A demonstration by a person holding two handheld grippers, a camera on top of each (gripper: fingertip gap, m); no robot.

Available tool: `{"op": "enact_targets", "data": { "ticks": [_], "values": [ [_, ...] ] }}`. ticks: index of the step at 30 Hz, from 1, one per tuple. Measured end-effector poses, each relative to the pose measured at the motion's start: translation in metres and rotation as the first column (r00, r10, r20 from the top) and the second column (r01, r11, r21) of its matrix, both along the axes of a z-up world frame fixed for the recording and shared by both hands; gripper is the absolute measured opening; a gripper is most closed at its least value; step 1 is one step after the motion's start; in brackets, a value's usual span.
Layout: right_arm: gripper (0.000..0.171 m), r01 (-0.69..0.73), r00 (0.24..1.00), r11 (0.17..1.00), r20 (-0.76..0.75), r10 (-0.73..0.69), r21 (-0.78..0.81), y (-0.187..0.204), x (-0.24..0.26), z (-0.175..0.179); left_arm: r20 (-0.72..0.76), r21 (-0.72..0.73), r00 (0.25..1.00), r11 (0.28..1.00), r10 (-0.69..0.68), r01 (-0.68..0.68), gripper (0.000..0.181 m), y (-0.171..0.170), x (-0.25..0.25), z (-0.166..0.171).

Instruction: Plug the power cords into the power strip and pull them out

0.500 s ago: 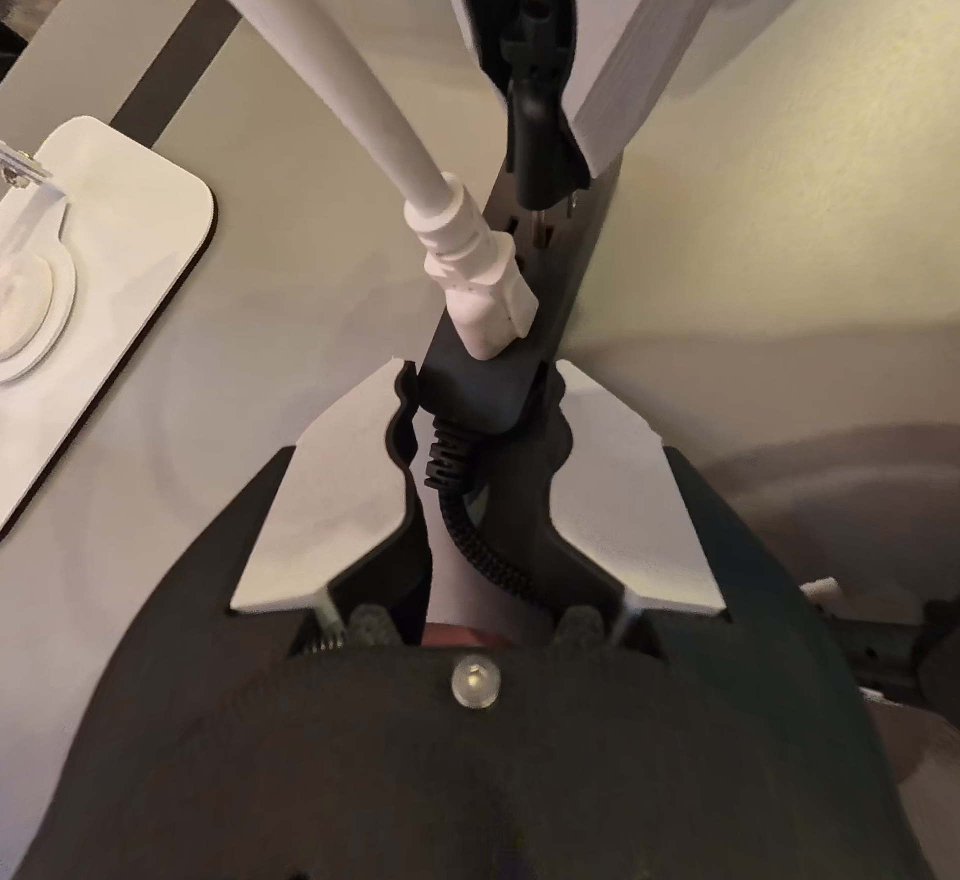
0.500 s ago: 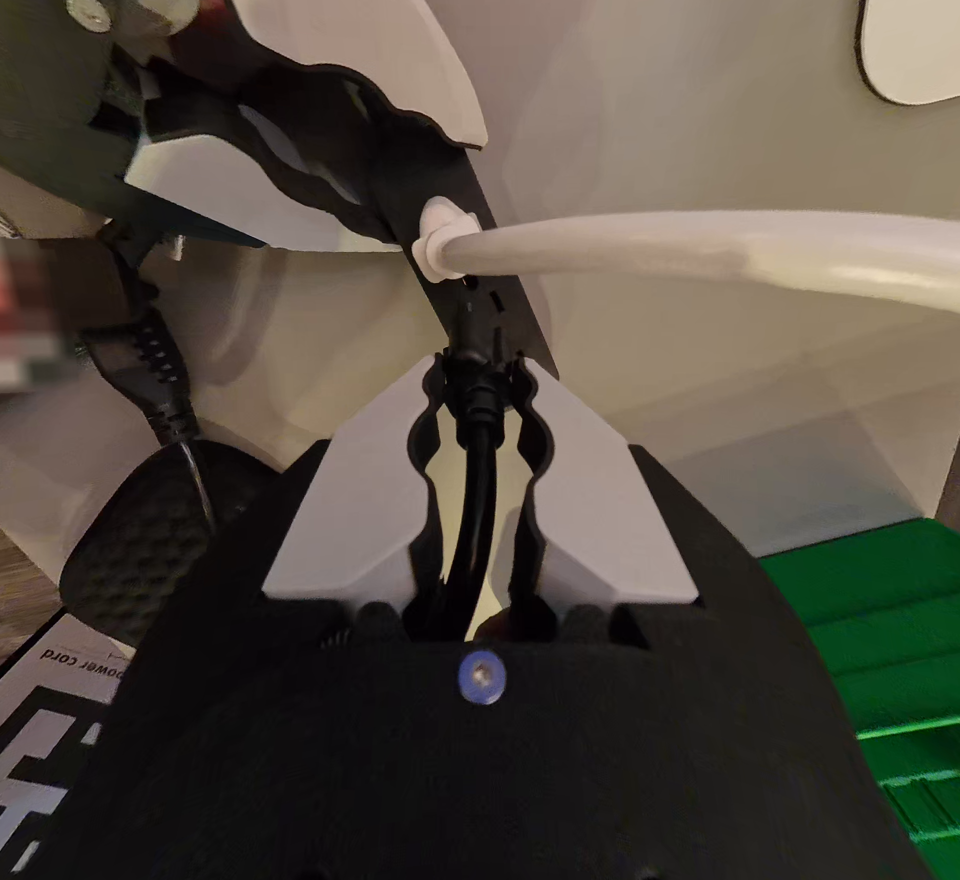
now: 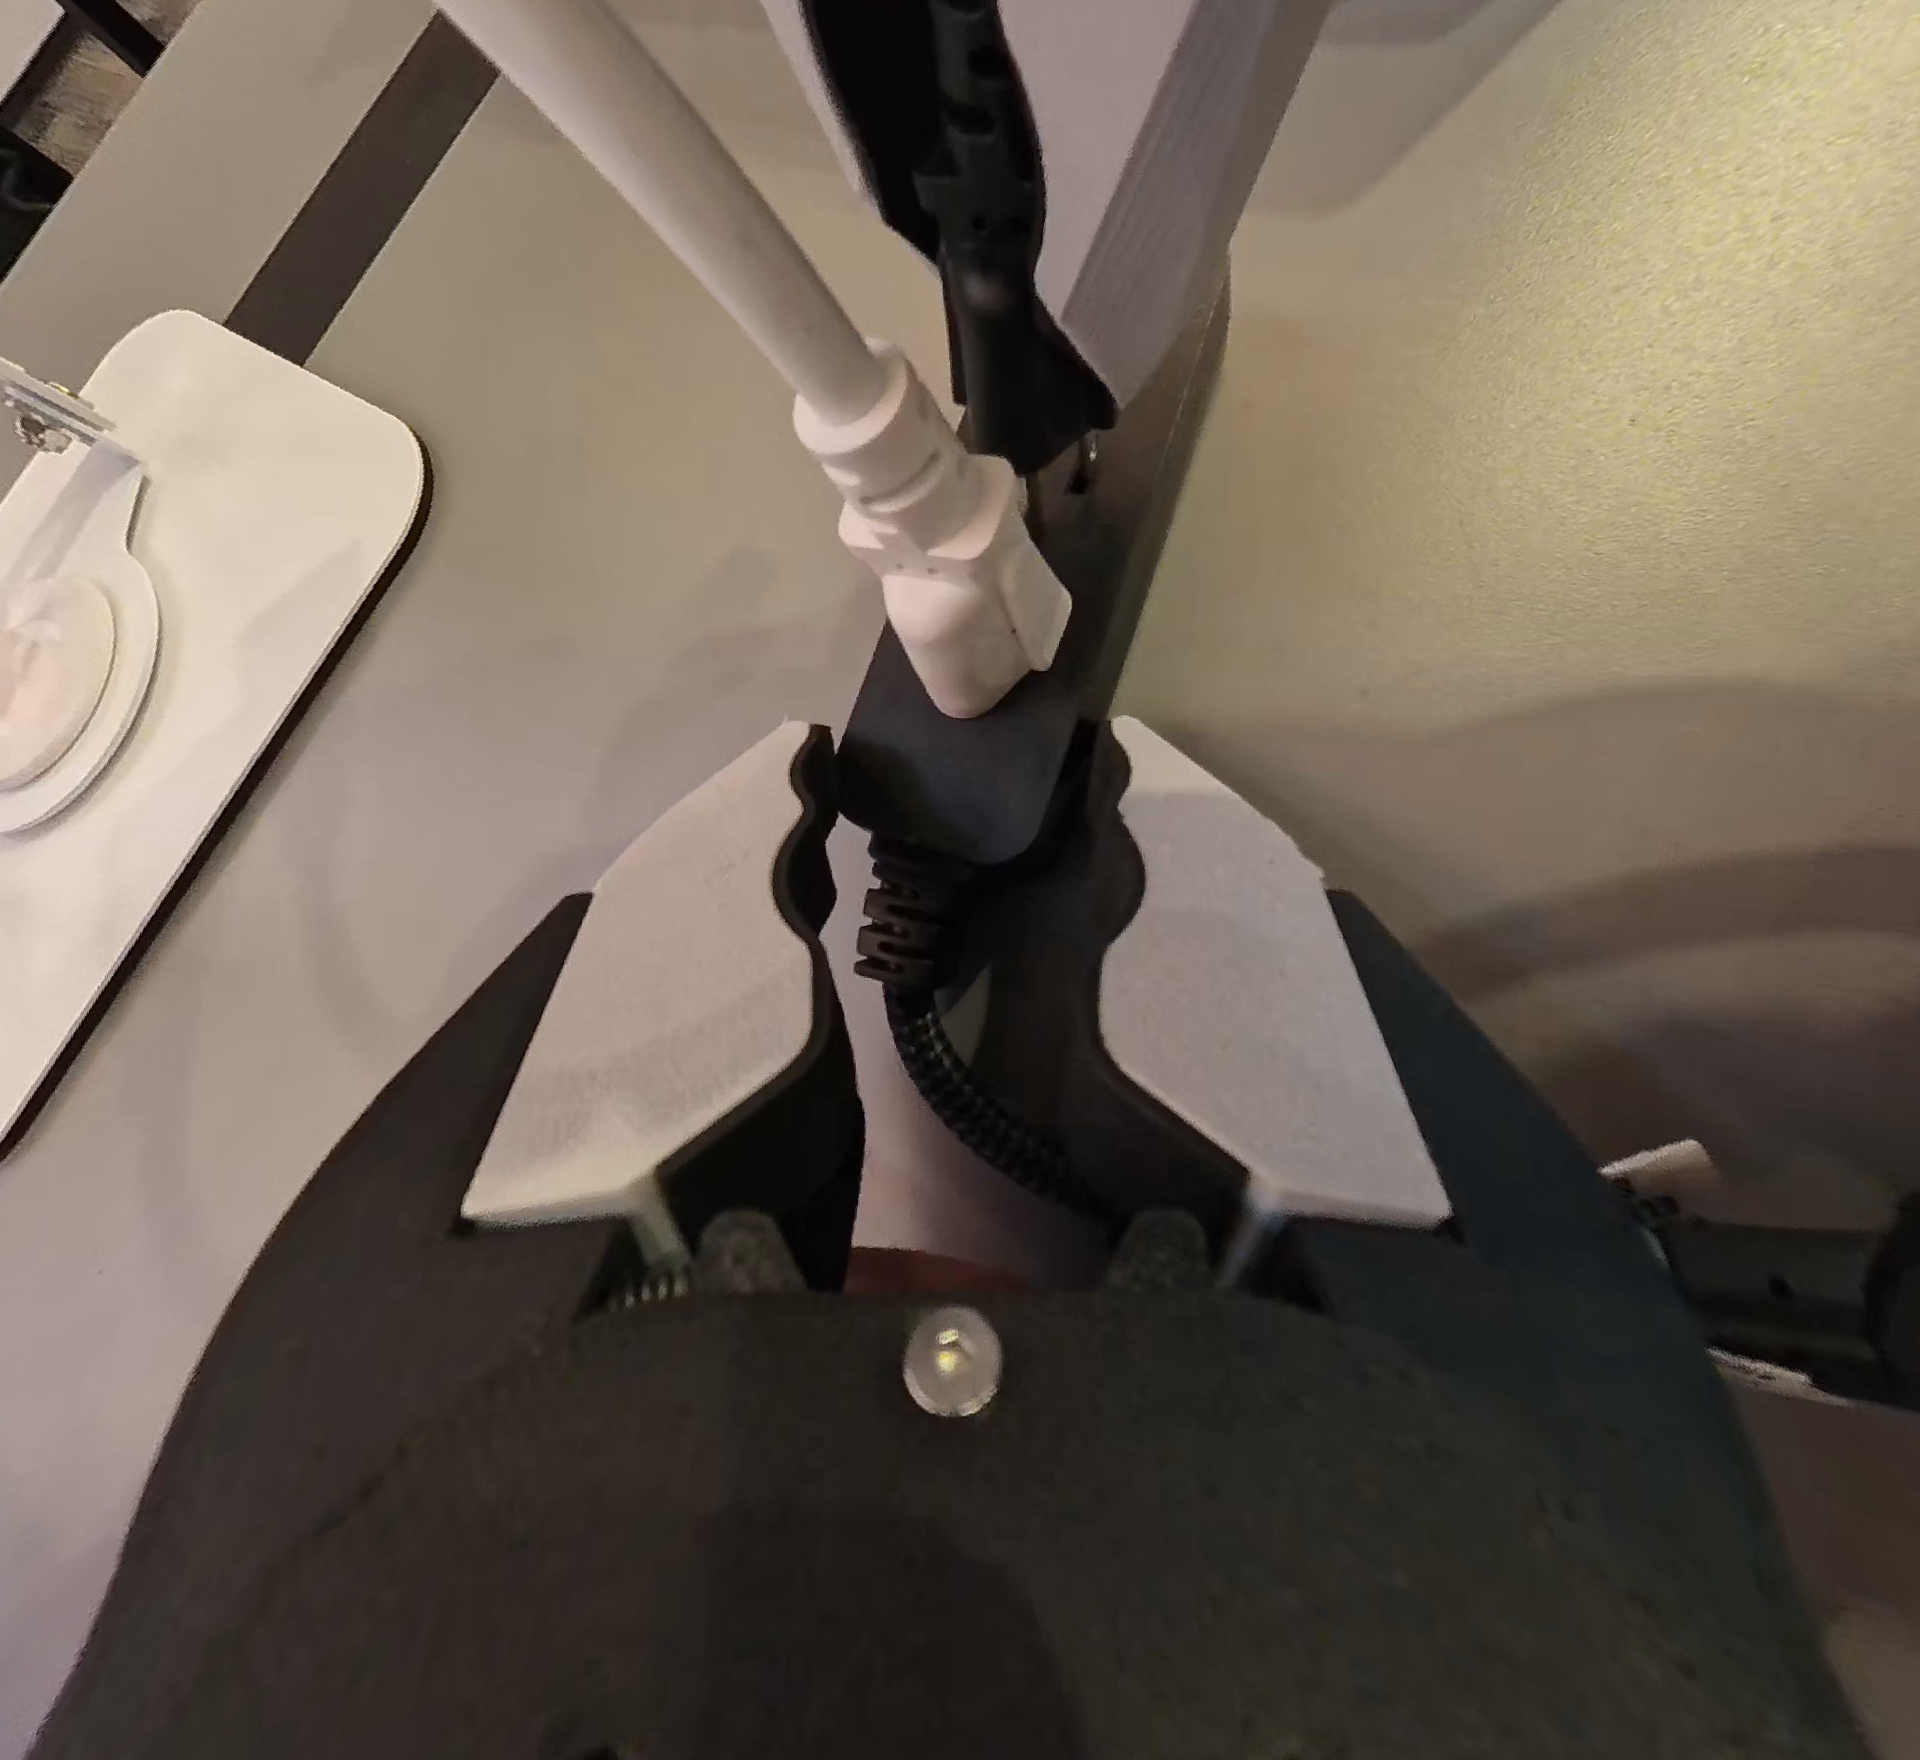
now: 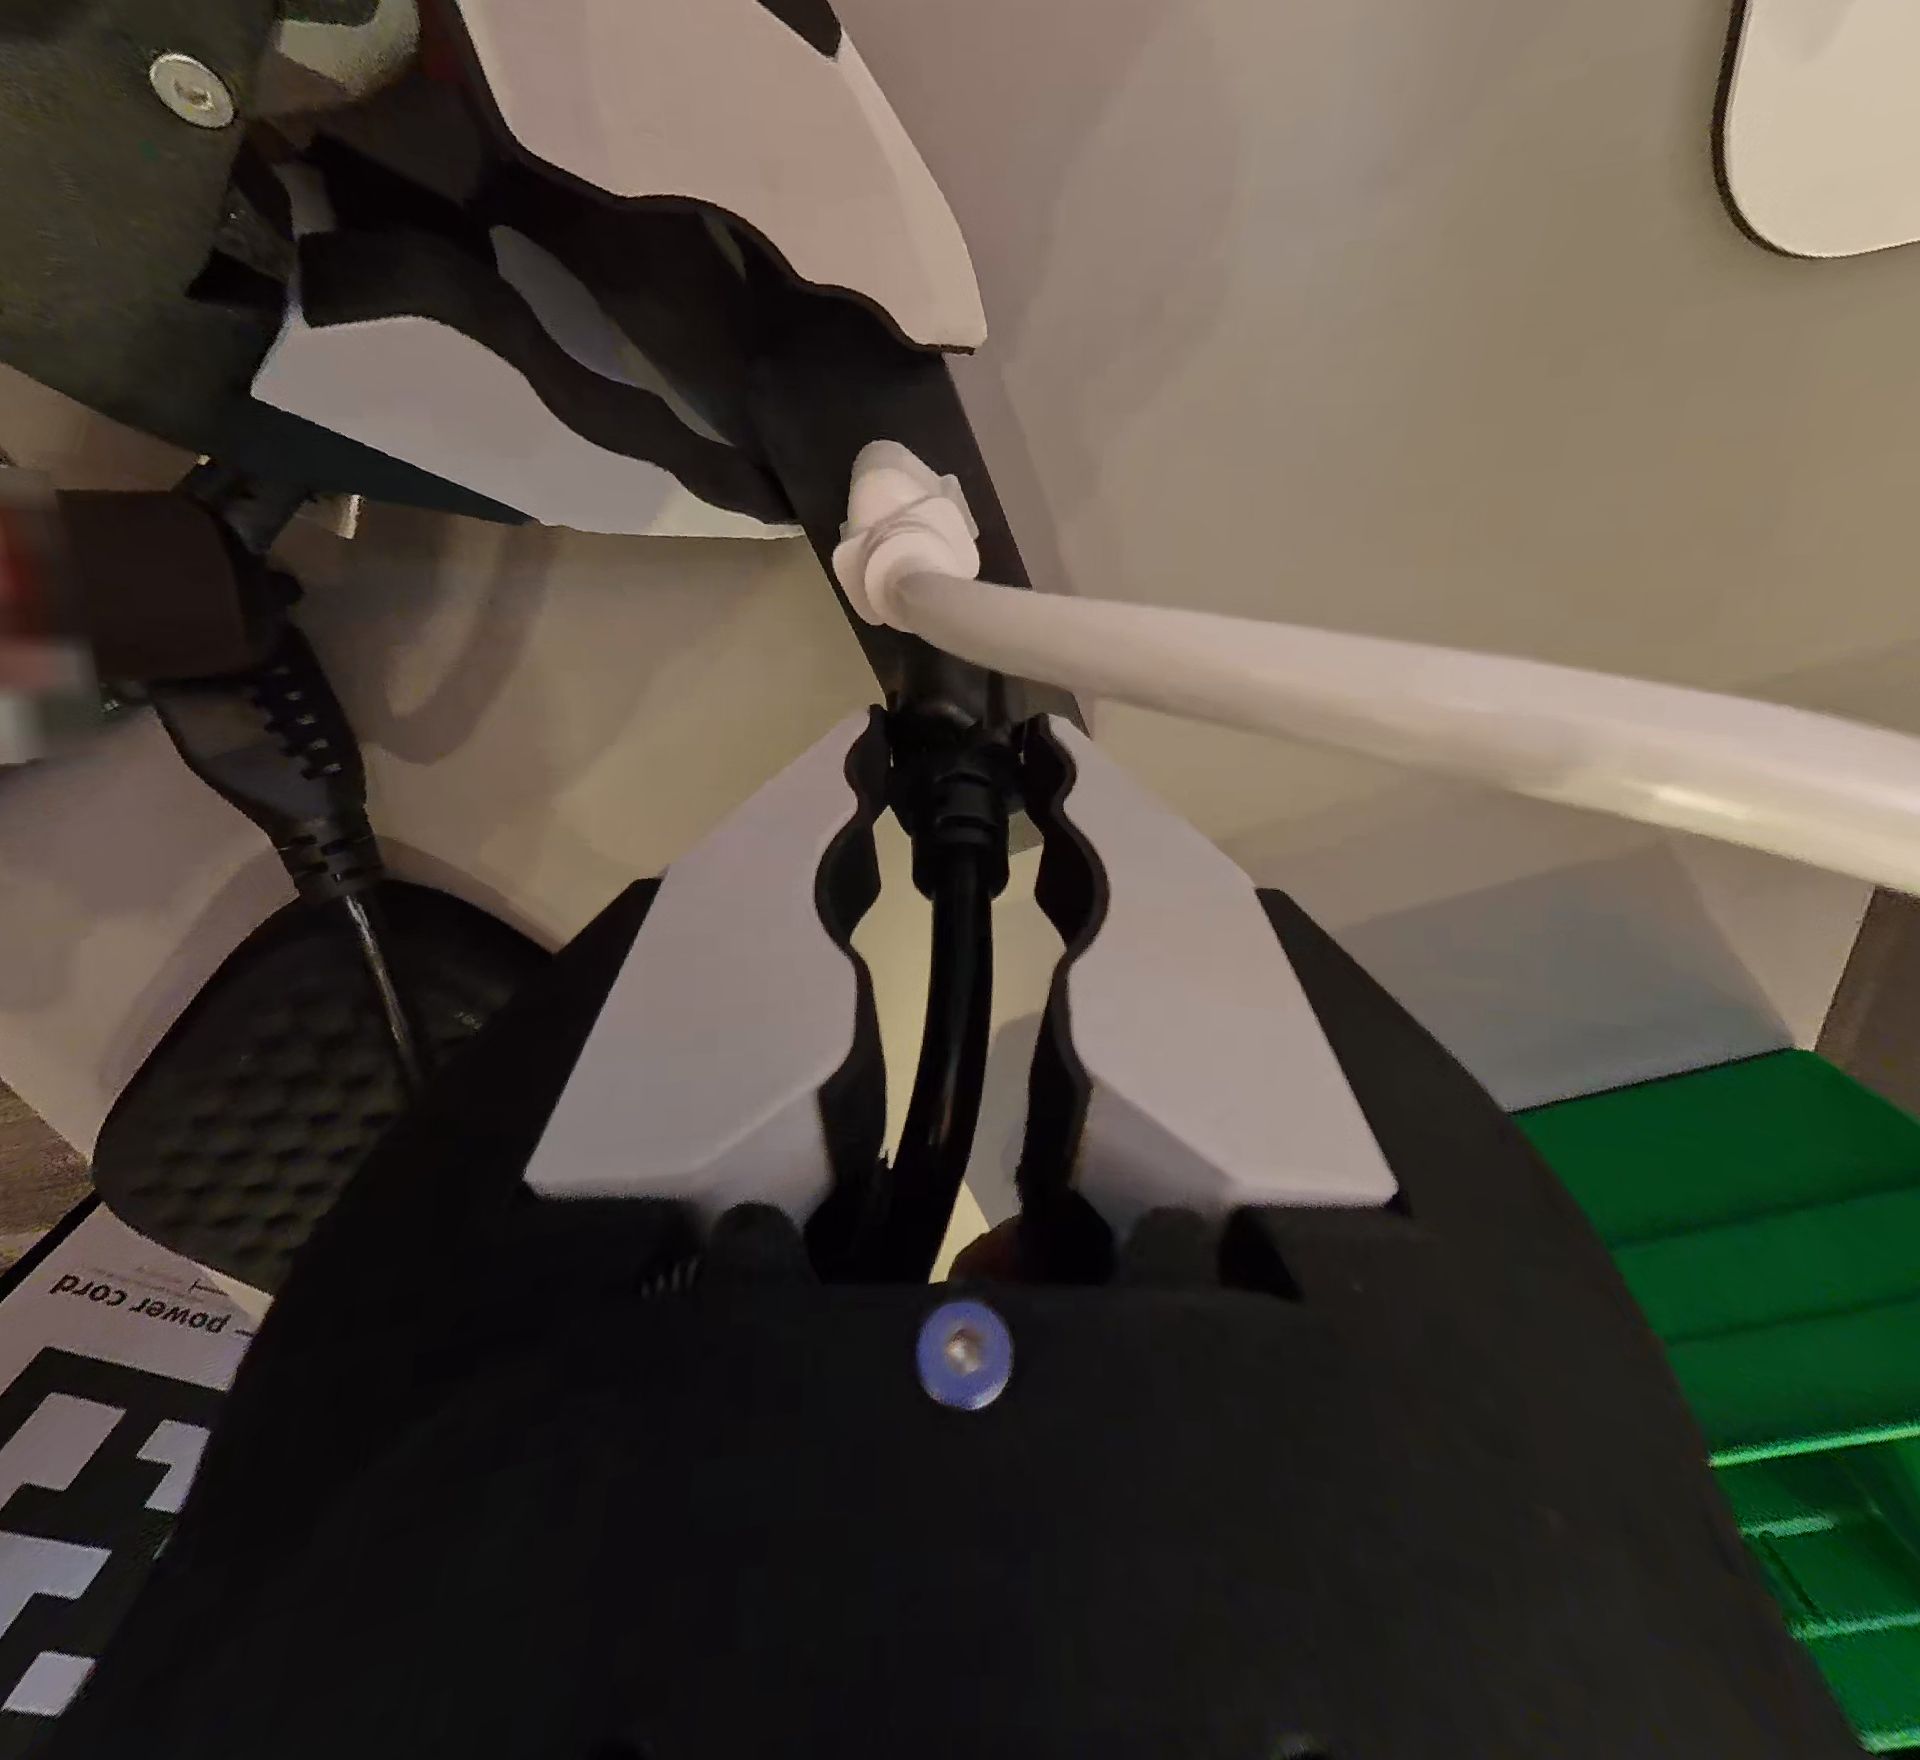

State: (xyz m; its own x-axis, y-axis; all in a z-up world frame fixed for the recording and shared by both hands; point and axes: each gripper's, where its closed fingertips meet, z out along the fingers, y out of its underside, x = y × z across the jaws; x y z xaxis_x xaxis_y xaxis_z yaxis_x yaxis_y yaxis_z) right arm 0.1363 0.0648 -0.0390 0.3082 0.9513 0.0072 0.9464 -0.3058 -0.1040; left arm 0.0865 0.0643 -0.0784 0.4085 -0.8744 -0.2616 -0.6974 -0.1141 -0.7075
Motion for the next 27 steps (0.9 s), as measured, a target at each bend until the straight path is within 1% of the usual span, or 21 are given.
{"op": "enact_targets", "data": {
  "ticks": [14,19,27],
  "values": [
    [0.024,-0.015,0.999,1.0,0.039,0.014,0.017,-0.0018,0.0004,-0.0029,0.002,0.0,1.0,1.0,-0.03,0.03,0.046,-0.0013,0.0018,0.0006],
    [0.024,-0.013,0.999,1.0,0.041,0.012,0.013,-0.0021,0.0003,-0.007,0.002,0.0,0.999,0.999,-0.033,0.033,0.046,-0.0014,0.0024,0.0011],
    [0.024,-0.058,0.998,0.998,0.013,0.058,0.017,-0.002,0.0004,-0.0074,0.002,0.001,0.999,0.999,-0.034,0.034,0.046,-0.0012,0.0032,0.0017]
  ]
}}
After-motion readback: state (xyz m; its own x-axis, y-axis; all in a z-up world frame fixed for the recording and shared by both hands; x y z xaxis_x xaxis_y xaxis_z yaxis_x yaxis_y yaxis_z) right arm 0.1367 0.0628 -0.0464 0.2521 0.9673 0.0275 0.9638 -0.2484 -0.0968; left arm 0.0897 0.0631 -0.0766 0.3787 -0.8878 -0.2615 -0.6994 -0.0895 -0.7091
